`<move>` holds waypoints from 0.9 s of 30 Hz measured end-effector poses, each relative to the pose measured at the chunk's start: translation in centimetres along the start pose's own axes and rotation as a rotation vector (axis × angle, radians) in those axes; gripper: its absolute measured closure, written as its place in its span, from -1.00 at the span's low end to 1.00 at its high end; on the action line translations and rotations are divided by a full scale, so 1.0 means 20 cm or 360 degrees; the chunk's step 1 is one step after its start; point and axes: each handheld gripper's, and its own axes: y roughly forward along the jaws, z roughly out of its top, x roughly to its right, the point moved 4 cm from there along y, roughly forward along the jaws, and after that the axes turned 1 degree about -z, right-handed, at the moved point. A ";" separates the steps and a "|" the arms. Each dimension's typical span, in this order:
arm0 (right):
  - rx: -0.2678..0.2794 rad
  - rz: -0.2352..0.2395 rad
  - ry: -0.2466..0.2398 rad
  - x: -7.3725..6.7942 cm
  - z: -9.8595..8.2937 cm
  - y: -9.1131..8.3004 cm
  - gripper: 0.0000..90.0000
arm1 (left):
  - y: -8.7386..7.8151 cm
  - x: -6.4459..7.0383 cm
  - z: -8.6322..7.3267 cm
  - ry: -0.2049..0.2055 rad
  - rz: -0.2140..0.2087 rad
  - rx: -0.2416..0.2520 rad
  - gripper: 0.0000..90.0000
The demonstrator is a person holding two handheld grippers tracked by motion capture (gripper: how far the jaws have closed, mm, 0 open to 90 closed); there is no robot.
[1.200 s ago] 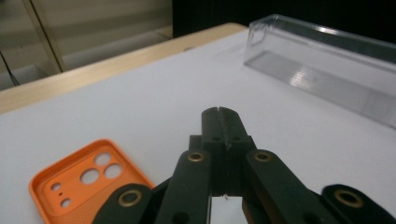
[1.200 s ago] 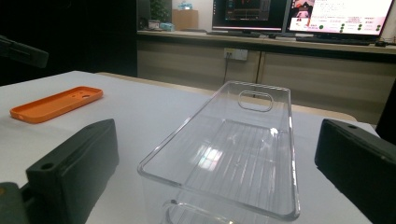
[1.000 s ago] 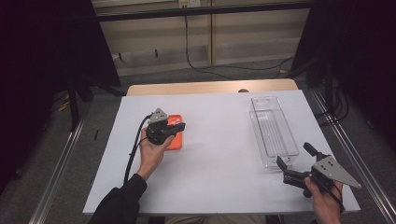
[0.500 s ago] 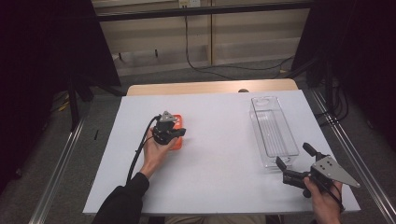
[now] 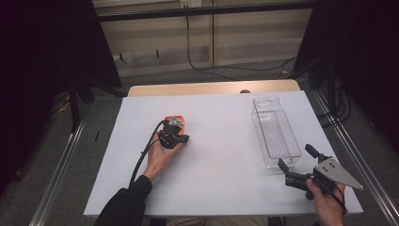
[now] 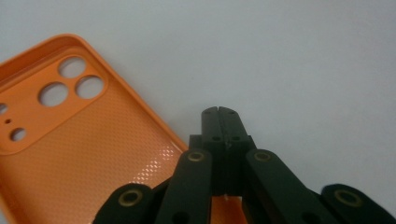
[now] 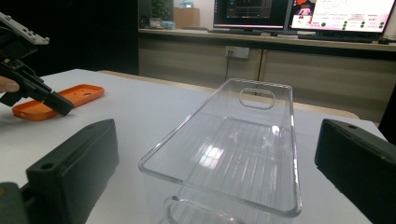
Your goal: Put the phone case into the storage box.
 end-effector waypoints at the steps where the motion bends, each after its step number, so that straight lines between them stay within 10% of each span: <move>1: 0.0000 0.0002 -0.0001 0.00 0.00 0.00 -1.00 | 0.00 0.00 0.00 0.0005 0.0012 -0.0001 1.00; 27: 0.0002 0.0011 0.0005 0.00 0.00 -0.01 -1.00 | -0.03 -0.02 -0.03 -0.0025 -0.0018 -0.0023 1.00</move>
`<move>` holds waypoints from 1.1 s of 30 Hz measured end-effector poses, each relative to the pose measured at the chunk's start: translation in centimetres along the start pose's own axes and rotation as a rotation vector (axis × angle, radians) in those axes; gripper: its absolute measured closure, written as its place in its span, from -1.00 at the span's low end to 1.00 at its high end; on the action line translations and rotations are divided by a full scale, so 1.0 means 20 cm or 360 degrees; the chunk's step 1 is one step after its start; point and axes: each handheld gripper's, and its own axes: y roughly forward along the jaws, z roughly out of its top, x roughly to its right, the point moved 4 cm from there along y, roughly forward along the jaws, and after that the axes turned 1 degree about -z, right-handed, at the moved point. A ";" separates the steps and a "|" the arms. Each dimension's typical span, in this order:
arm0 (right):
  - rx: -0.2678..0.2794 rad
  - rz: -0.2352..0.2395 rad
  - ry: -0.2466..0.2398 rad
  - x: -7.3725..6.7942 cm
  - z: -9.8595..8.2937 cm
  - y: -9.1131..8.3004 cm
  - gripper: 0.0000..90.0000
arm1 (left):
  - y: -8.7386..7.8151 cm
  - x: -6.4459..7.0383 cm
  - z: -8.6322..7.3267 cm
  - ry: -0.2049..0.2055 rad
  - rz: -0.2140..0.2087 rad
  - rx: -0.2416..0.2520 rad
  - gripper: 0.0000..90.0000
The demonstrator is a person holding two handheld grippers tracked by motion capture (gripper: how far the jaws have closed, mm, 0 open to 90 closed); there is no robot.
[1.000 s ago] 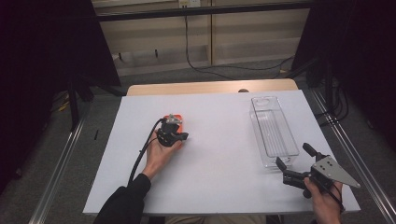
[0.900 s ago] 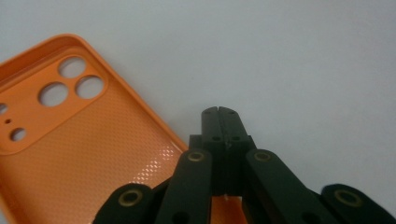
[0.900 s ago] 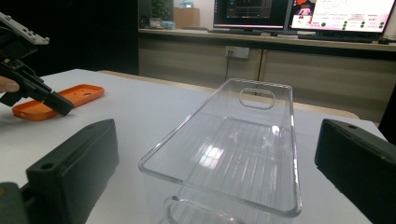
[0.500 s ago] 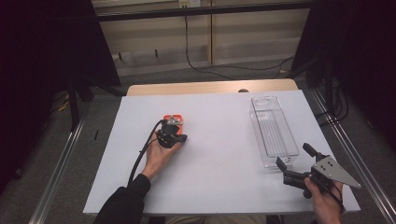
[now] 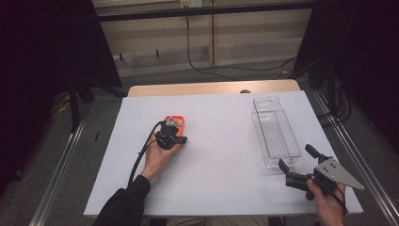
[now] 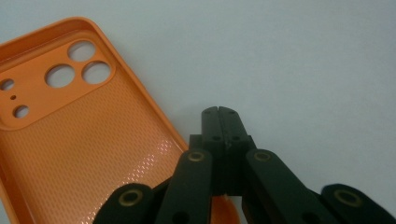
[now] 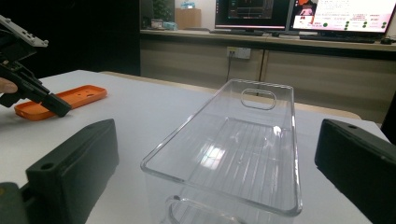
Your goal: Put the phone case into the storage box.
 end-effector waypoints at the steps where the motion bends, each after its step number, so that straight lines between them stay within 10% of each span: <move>1: -0.0001 0.0000 0.0000 0.00 0.00 0.00 -1.00 | 0.00 0.00 0.00 -0.0002 0.0004 0.0004 1.00; 33: -0.0002 0.0010 -0.0012 0.00 0.00 0.00 -1.00 | -0.07 -0.04 -0.07 -0.0022 -0.0033 -0.0024 1.00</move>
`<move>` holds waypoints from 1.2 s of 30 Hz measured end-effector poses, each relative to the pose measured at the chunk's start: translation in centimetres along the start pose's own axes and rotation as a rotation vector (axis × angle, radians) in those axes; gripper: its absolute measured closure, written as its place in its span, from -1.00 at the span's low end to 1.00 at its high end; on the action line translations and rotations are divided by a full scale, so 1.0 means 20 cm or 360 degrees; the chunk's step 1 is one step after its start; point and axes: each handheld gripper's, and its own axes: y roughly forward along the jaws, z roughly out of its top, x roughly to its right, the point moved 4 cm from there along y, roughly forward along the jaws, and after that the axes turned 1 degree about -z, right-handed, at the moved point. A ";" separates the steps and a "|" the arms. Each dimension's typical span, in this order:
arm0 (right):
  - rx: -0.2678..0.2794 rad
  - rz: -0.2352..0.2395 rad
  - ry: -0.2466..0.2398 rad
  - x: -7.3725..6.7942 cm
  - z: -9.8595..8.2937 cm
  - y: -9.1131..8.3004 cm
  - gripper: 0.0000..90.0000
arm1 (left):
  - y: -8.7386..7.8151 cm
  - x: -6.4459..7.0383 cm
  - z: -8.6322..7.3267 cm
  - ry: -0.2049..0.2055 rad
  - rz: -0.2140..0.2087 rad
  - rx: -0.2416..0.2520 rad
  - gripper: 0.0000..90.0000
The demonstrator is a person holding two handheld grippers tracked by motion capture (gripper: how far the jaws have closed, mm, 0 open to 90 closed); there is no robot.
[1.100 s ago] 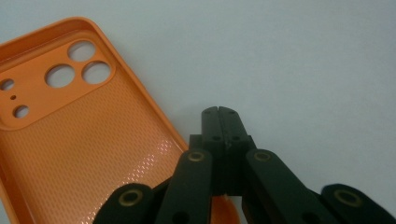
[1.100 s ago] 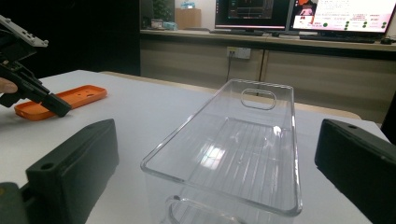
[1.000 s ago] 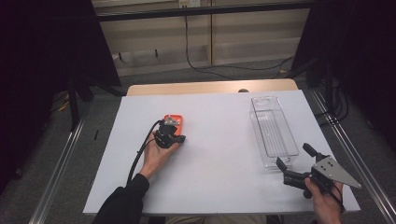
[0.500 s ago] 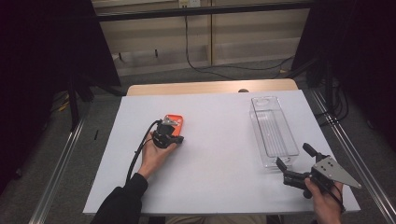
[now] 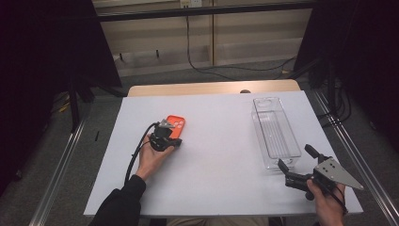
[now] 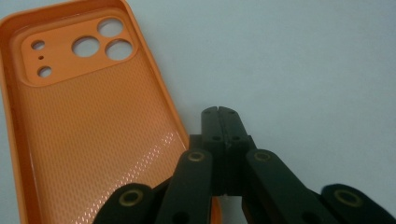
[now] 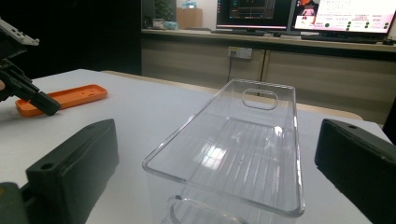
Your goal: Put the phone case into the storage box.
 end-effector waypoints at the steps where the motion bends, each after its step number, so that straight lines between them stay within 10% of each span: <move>1: 0.0002 0.0000 0.0003 0.00 0.00 0.00 -1.00 | -0.01 0.00 -0.01 0.0004 -0.0002 0.0001 1.00; 9: 0.0001 -0.0002 0.0001 0.00 0.00 0.00 -1.00 | -0.03 0.00 -0.01 -0.0001 -0.0044 0.0060 1.00; 18: 0.0006 0.0000 0.0004 0.00 0.00 0.00 -1.00 | -0.21 -0.03 0.05 -0.0039 -0.0056 0.0328 0.97; 36: 0.0002 -0.0002 0.0005 0.00 0.00 0.00 -1.00 | -0.31 -0.12 0.05 -0.0131 0.0036 0.0431 -0.08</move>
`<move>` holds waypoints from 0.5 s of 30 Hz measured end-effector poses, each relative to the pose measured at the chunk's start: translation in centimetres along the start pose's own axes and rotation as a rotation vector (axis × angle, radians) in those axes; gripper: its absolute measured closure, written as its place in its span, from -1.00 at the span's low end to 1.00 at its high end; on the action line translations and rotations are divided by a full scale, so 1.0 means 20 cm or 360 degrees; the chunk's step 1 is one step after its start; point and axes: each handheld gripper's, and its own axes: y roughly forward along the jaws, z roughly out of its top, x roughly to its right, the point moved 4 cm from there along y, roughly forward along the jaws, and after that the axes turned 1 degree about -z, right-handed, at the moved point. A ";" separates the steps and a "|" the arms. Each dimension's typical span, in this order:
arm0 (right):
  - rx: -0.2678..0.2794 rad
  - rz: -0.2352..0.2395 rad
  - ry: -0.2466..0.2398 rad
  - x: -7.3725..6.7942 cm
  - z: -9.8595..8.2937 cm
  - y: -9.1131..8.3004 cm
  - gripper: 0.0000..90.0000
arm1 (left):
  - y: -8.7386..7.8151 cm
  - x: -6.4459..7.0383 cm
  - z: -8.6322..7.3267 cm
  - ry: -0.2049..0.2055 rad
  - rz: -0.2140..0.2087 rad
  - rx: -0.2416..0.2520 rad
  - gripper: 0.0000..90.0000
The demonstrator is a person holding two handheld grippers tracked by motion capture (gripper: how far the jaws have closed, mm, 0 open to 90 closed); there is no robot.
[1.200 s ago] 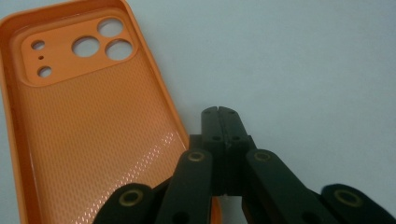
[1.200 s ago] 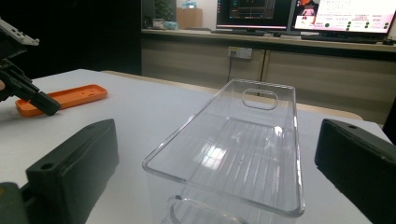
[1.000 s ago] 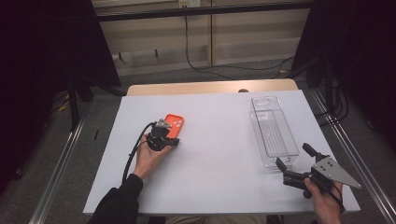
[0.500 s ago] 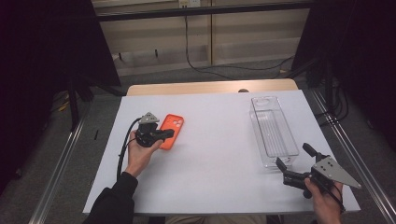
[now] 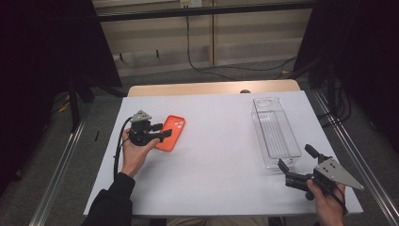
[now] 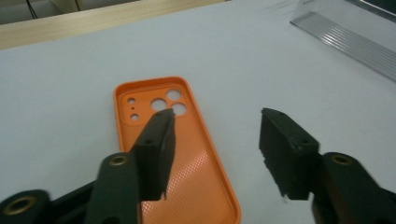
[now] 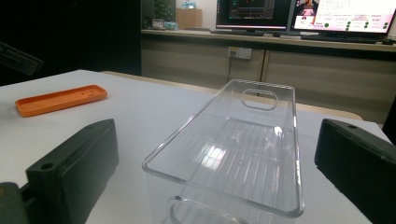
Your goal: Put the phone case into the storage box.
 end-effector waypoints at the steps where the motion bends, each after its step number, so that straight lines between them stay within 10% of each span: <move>1: 0.0000 0.0000 0.0000 0.00 0.00 0.00 -1.00 | 0.00 0.00 0.00 -0.0004 0.0012 -0.0002 -0.08; 8: 0.0006 -0.0009 0.0002 0.00 0.00 0.00 -1.00 | 0.01 -0.01 -0.01 -0.0037 0.0079 -0.0040 -0.80; 15: 0.0008 -0.0010 0.0004 0.00 0.00 -0.01 -1.00 | -0.02 -0.02 -0.03 0.0007 0.0137 -0.0076 -0.89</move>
